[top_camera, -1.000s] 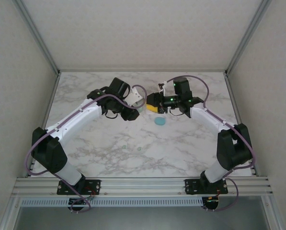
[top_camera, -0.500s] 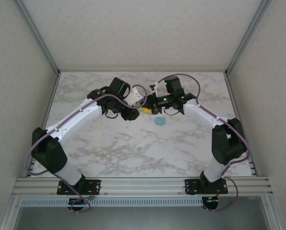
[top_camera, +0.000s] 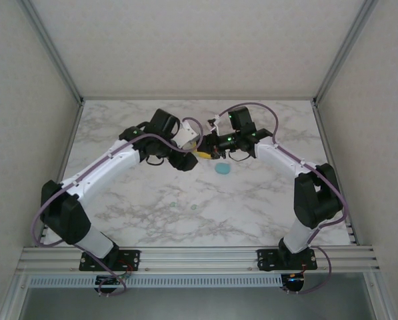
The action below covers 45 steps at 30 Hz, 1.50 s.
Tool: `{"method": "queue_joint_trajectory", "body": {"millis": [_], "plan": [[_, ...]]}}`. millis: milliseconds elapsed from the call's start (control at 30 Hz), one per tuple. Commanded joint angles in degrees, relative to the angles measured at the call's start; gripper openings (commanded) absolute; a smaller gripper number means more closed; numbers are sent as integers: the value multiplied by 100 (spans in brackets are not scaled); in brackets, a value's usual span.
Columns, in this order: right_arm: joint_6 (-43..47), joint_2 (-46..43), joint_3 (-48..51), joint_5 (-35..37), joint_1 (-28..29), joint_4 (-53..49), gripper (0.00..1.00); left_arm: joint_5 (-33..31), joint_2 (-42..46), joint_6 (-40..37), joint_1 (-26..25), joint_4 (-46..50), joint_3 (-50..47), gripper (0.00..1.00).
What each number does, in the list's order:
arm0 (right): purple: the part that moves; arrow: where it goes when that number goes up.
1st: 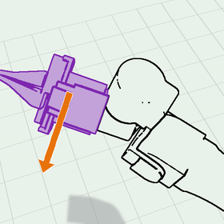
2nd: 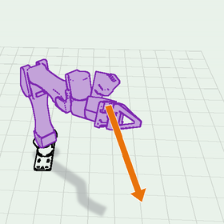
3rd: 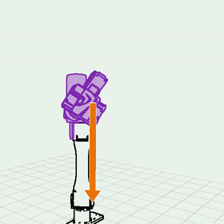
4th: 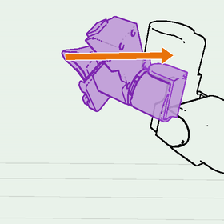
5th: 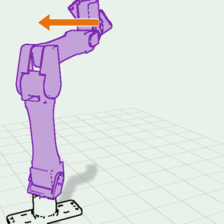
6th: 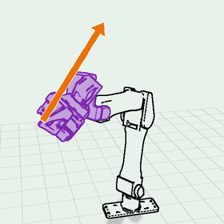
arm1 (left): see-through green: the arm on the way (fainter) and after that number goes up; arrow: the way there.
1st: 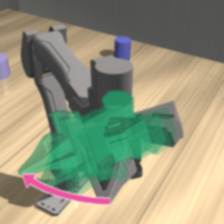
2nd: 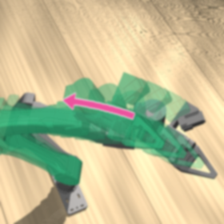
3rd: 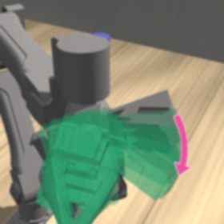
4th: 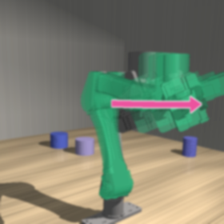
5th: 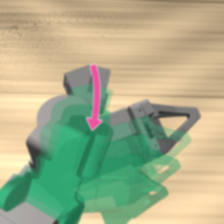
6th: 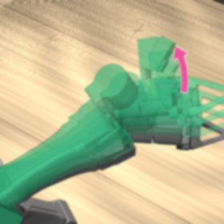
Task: Insert the wireless bluetooth earbuds into the charging case
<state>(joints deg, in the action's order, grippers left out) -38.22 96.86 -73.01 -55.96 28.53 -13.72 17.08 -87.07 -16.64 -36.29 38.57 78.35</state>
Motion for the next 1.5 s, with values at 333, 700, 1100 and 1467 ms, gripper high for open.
{"method": "queue_joint_trajectory", "body": {"millis": [333,700,1100,1467], "plan": [[-3558,-1139,938,-363,-574,3733,15,874,2826,1289,552,-5308,-3171,78],[-4059,-1758,876,136,-439,3586,16,1056,2606,1213,464,-5522,-2954,72],[-4261,-2054,837,209,-206,3588,17,1438,2641,288,303,-5003,-2813,68],[-4475,-1962,805,131,25,3854,17,1544,2586,507,263,-5747,-2870,71]]}}
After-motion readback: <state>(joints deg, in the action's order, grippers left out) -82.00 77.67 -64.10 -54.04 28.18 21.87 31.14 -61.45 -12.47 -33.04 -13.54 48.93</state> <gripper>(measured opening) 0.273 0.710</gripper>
